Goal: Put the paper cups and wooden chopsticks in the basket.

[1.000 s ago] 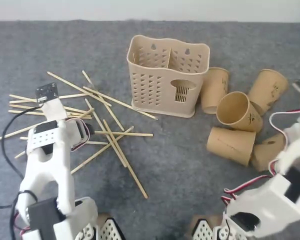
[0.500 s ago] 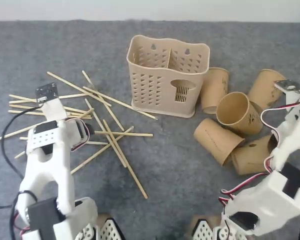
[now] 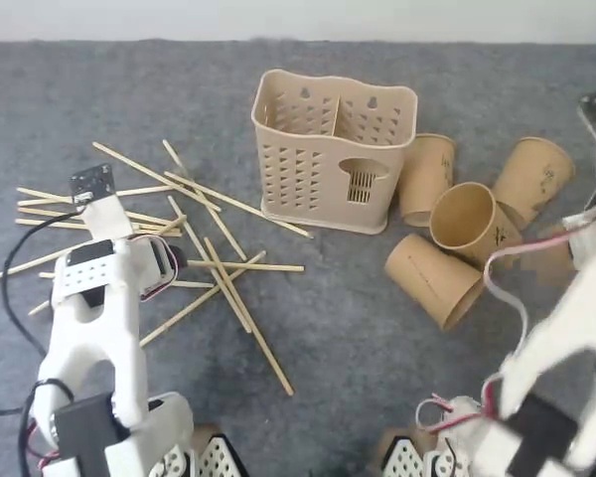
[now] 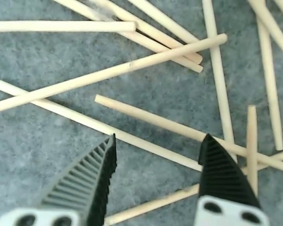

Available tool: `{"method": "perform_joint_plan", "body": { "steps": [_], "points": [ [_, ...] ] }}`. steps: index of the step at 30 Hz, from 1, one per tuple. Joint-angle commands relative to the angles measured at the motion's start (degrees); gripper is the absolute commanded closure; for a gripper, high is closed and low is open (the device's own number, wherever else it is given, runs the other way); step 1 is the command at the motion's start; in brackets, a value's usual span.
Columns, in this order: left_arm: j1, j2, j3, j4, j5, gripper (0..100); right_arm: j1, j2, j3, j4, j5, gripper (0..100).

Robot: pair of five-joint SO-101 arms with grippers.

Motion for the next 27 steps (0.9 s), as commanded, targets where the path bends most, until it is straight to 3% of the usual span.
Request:
{"method": "perform_joint_plan", "body": {
  "steps": [1,5,18,23,27],
  "points": [
    [0.53,-0.26,-2.33,-1.32,0.62,73,-3.65,-10.51,-4.92,1.8,-0.7,99.0],
    [0.53,-0.26,-2.33,-1.23,0.62,73,-10.15,-15.6,-8.44,0.66,-1.76,99.0],
    [0.53,-0.26,-2.33,-1.05,0.62,73,-30.29,-16.04,-15.82,-17.71,-19.87,99.0],
    [0.62,-0.62,-1.63,-1.41,0.62,73,-40.92,-11.65,-15.82,-23.08,-23.47,99.0],
    [0.62,-0.62,-1.54,-2.11,0.62,73,-44.7,-4.35,-15.82,-26.68,-23.65,99.0]
  ]
}}
